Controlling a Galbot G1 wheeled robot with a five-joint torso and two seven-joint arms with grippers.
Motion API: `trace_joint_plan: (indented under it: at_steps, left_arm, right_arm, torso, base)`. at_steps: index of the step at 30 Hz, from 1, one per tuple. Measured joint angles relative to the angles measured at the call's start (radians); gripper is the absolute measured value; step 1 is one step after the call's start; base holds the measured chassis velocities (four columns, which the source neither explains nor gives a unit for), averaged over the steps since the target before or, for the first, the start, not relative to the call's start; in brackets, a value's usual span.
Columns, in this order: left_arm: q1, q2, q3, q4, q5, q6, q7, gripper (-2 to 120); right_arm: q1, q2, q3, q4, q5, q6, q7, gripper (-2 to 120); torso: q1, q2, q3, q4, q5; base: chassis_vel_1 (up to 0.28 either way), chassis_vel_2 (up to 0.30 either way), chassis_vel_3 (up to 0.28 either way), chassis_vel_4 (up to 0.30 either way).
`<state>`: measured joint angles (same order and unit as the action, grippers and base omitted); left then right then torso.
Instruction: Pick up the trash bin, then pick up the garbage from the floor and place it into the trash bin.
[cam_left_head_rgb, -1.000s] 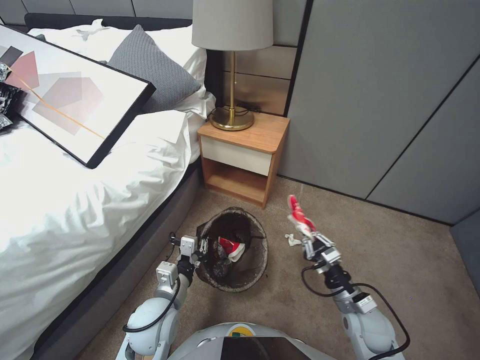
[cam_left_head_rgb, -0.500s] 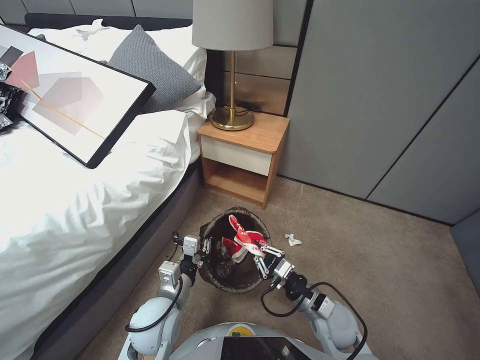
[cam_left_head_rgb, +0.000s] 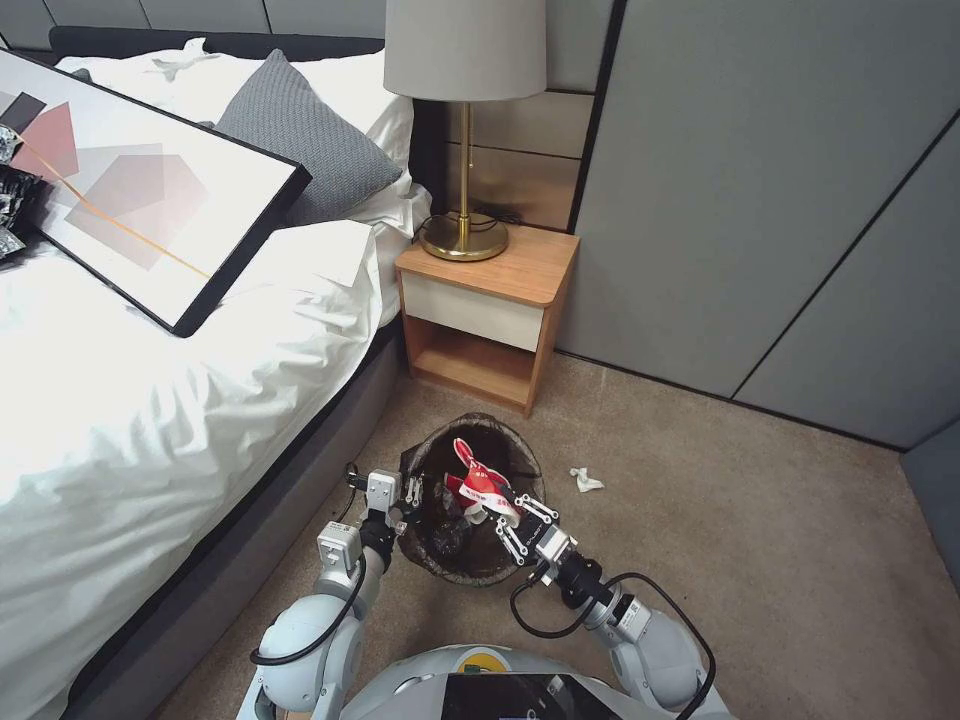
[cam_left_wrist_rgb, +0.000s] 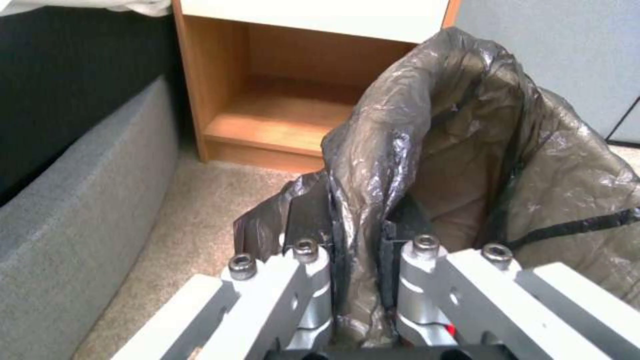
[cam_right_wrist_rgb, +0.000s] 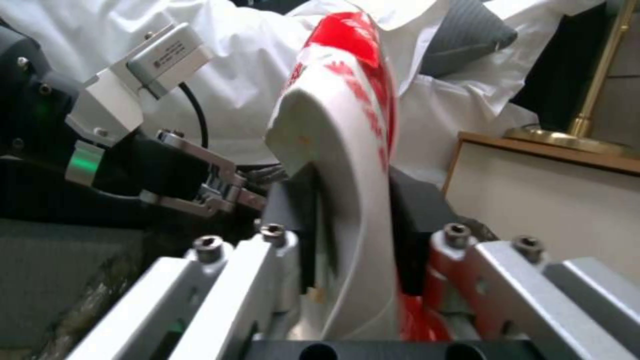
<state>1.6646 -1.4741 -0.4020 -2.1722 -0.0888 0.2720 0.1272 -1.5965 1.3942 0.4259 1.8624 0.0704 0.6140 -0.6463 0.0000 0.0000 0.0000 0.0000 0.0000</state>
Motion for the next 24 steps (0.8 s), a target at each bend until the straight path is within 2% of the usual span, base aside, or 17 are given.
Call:
trace_joint_plan:
  at_steps: [3,6,7,10,12,14,16,19,24]
  left_arm:
    - [0.0,0.0,0.0,0.0,0.0,0.0,0.0,7]
    - [-0.002,-0.002,0.0,0.002,0.0,0.0,0.0,7]
    - [-0.002,-0.002,0.0,0.002,0.0,0.0,0.0,7]
    - [-0.004,-0.003,0.0,0.006,0.001,0.0,0.0,7]
    - [-0.004,-0.003,0.0,0.007,0.001,0.0,0.0,7]
    - [-0.005,-0.004,0.0,0.012,0.001,0.0,0.0,7]
    - [-0.005,-0.004,0.0,0.013,0.001,-0.001,0.0,7]
    - [-0.005,-0.004,0.0,0.014,0.002,-0.001,0.0,7]
    - [-0.005,-0.004,0.0,0.013,0.002,-0.001,0.0,7]
  right_arm:
    - [0.002,0.0,0.0,0.0,0.0,0.0,0.001,32]
    - [0.006,0.0,0.001,0.0,-0.003,-0.001,0.003,47]
    - [0.006,0.0,0.001,0.0,-0.003,-0.001,0.003,47]
    - [0.007,0.0,0.001,-0.001,-0.007,-0.001,0.003,65]
    - [0.007,0.0,0.001,-0.001,-0.007,-0.001,0.004,68]
    - [0.008,0.0,0.001,-0.001,-0.008,-0.001,0.007,80]
    - [0.008,0.0,0.001,-0.001,-0.008,-0.001,0.007,83]
    - [0.005,0.001,0.002,0.003,-0.009,-0.001,0.007,96]
    - [-0.001,0.001,0.01,0.017,-0.01,0.002,0.014,100]
  torso:
    - [0.0,0.0,0.0,0.0,0.0]
    - [0.0,0.0,0.0,0.0,0.0001]
    - [0.0,0.0,0.0,0.0,0.0001]
    - [0.0,0.0,0.0,0.0,0.0001]
    - [0.0,0.0,0.0,0.0,0.0001]
    - [0.0,0.0,0.0,0.0,0.0001]
    - [0.0,0.0,0.0,0.0,0.0001]
    - [0.0,0.0,0.0,0.0,0.0]
    - [0.0,0.0,0.0,0.0,0.0001]
  base:
    - [0.0,0.0,0.0,0.0]
    - [0.0,0.0,0.0,0.0]
    - [0.0,0.0,0.0,0.0]
    - [0.0,0.0,0.0,0.0]
    - [0.0,0.0,0.0,0.0]
    - [0.0,0.0,0.0,0.0]
    - [0.0,0.0,0.0,0.0]
    - [0.0,0.0,0.0,0.0]
    - [0.0,0.0,0.0,0.0]
